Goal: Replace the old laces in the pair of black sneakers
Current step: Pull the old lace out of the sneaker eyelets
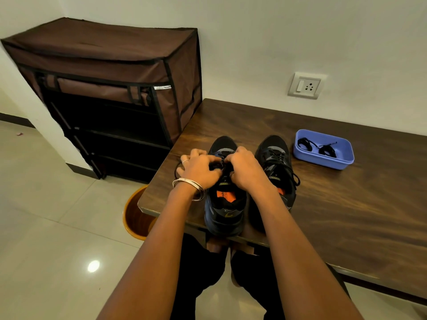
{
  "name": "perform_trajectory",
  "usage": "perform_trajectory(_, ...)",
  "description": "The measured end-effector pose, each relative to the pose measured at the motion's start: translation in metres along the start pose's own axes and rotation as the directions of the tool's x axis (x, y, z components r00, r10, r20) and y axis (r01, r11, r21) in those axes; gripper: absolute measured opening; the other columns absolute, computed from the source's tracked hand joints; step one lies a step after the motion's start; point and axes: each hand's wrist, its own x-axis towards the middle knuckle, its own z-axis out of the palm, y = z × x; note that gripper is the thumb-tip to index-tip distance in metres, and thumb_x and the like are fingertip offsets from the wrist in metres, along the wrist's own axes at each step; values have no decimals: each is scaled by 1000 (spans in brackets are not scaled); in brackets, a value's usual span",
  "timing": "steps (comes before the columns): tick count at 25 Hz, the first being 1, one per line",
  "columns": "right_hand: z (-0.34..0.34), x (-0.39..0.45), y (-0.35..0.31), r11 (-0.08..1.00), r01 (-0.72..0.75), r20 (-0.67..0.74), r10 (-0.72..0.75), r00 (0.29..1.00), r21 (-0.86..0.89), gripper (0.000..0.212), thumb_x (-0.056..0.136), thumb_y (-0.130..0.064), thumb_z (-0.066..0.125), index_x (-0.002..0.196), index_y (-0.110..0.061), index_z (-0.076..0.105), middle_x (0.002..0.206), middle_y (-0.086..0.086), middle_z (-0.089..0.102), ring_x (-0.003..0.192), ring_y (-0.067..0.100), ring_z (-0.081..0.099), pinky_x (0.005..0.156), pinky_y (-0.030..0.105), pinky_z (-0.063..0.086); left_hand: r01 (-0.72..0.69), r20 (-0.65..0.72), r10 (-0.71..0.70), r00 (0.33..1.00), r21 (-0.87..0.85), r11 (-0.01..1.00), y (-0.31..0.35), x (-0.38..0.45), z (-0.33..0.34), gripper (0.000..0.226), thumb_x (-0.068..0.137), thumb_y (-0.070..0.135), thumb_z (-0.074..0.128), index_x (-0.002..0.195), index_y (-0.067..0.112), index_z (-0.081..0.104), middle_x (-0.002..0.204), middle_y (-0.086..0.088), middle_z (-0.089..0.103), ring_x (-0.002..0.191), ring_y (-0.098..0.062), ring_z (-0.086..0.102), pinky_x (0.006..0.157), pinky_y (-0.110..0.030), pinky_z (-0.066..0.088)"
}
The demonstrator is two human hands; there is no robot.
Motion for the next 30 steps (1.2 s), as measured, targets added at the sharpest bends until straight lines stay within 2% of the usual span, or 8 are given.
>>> perform_trajectory(5, 4, -3, -5, 998, -60, -76, 58, 995, -24, 34, 91, -3, 61, 123, -10, 64, 125, 13, 52, 118, 32, 51, 87, 39, 47, -49, 107, 35, 994, 133, 990, 1, -2, 10, 86, 73, 53, 75, 145, 26, 35, 130, -10, 30, 122, -34, 32, 103, -46, 39)
perform_trajectory(9, 12, -9, -9, 994, -110, -220, 108, 970, 4, 27, 92, -4, 59, 118, -10, 62, 122, 12, 55, 116, 31, 52, 83, 37, 48, -1, 1, 1, 1000, 34, 999, 8, -1, 24, 57, 81, 35, 70, 122, 12, 37, 121, -17, 54, 107, -40, 57, 85, -44, 49)
perform_trajectory(16, 16, -4, -2, 934, -210, -234, 282, 930, 289, 7, 89, -11, 64, 91, -16, 69, 97, 5, 68, 95, 27, 63, 76, 33, 46, 165, -55, -167, 984, -35, 986, 9, 2, 33, 52, 84, 30, 63, 123, 2, 42, 121, -21, 55, 111, -42, 54, 84, -42, 45)
perform_trajectory(21, 16, -7, 1, 633, -359, -128, 591, 797, 686, 24, 92, -26, 65, 72, -14, 59, 77, -1, 61, 86, 21, 55, 88, 38, 45, 178, -9, -179, 984, -59, 982, 8, 6, 37, 51, 84, 27, 61, 123, 2, 40, 120, -22, 57, 110, -42, 56, 84, -41, 46)
perform_trajectory(24, 17, -4, -3, 453, -340, -29, 633, 773, 824, 34, 93, -21, 62, 61, -16, 52, 70, 1, 57, 78, 21, 57, 83, 40, 49, 211, 15, -211, 977, -109, 971, 9, 6, 39, 49, 84, 24, 61, 121, 3, 37, 119, -22, 56, 110, -42, 56, 83, -41, 46)
perform_trajectory(26, 15, -3, -2, 591, -307, -56, 516, 855, 746, 4, 91, -18, 64, 88, -16, 63, 103, 7, 60, 102, 25, 55, 93, 41, 48, 207, 13, -207, 978, -110, 972, 9, 6, 40, 48, 85, 24, 61, 120, 4, 37, 119, -22, 57, 110, -42, 56, 84, -41, 46)
perform_trajectory(28, 13, -1, 1, 869, -254, -74, 313, 947, 425, 19, 91, -16, 65, 110, -17, 65, 126, 11, 46, 120, 31, 43, 100, 45, 45, 202, 12, -202, 979, -112, 973, 8, 7, 40, 49, 85, 25, 62, 122, 5, 37, 120, -21, 57, 110, -41, 57, 85, -42, 46)
perform_trajectory(30, 12, -3, -2, 975, -185, -111, 199, 974, 120, 21, 91, -17, 66, 111, -14, 67, 127, 9, 46, 123, 32, 39, 97, 49, 47, 206, 11, -207, 978, -125, 971, 7, 7, 41, 50, 84, 25, 62, 124, 7, 38, 121, -20, 57, 110, -40, 57, 86, -42, 46)
